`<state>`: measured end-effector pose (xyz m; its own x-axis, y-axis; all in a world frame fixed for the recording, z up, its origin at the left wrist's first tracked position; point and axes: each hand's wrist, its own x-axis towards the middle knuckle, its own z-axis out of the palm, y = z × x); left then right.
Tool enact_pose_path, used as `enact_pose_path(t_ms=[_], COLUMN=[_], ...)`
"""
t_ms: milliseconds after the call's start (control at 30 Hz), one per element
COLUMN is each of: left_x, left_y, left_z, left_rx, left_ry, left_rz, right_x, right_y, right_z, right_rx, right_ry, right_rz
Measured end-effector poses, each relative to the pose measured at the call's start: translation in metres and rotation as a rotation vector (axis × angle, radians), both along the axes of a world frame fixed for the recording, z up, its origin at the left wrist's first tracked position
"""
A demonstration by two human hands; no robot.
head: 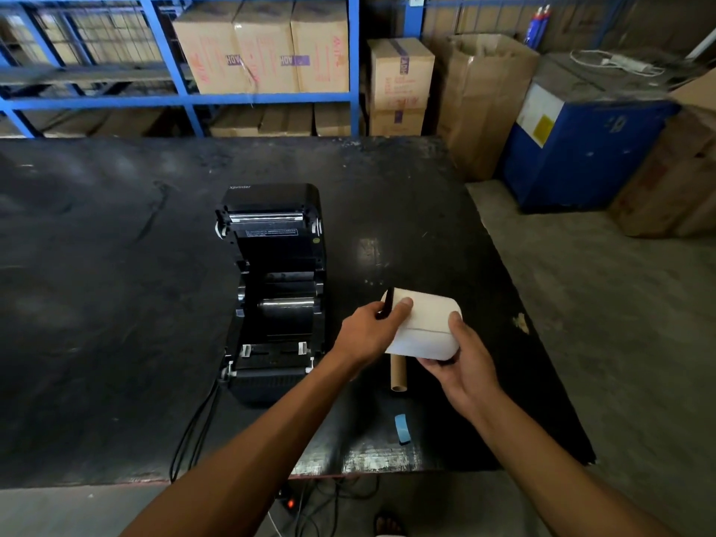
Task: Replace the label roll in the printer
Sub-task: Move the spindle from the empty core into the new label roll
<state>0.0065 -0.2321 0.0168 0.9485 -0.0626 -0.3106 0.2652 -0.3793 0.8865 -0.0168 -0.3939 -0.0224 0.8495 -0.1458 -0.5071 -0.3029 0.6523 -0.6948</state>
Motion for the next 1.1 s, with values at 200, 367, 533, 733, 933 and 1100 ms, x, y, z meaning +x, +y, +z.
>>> enact_pose_path(t_ms=[200, 367, 533, 733, 933, 1100], left_x=[-0.008, -0.017, -0.025, -0.024, -0.018, -0.005], left_y=[0.021, 0.070, 0.124, 0.174, 0.195, 0.202], left_z=[0.001, 0.007, 0.012, 0.011, -0.010, -0.030], left_rx=[-0.044, -0.106, -0.150, -0.140, -0.151, -0.117], left_ry=[-0.058, -0.090, -0.161, -0.260, -0.222, -0.206], left_rz=[0.150, 0.232, 0.244, 0.303, 0.352, 0.327], right_x=[0.009, 0.006, 0.004, 0.003, 0.014, 0.028], right_y=[0.039, 0.097, 0.154, 0.202, 0.223, 0.222], right_z=[0.015, 0.023, 0.031, 0.031, 0.013, -0.006], right_rx=[-0.192, -0.194, -0.248, -0.447, -0.490, -0.507], right_ry=[-0.098, -0.180, -0.261, -0.303, -0.252, -0.178], right_rz=[0.025, 0.065, 0.112, 0.160, 0.167, 0.199])
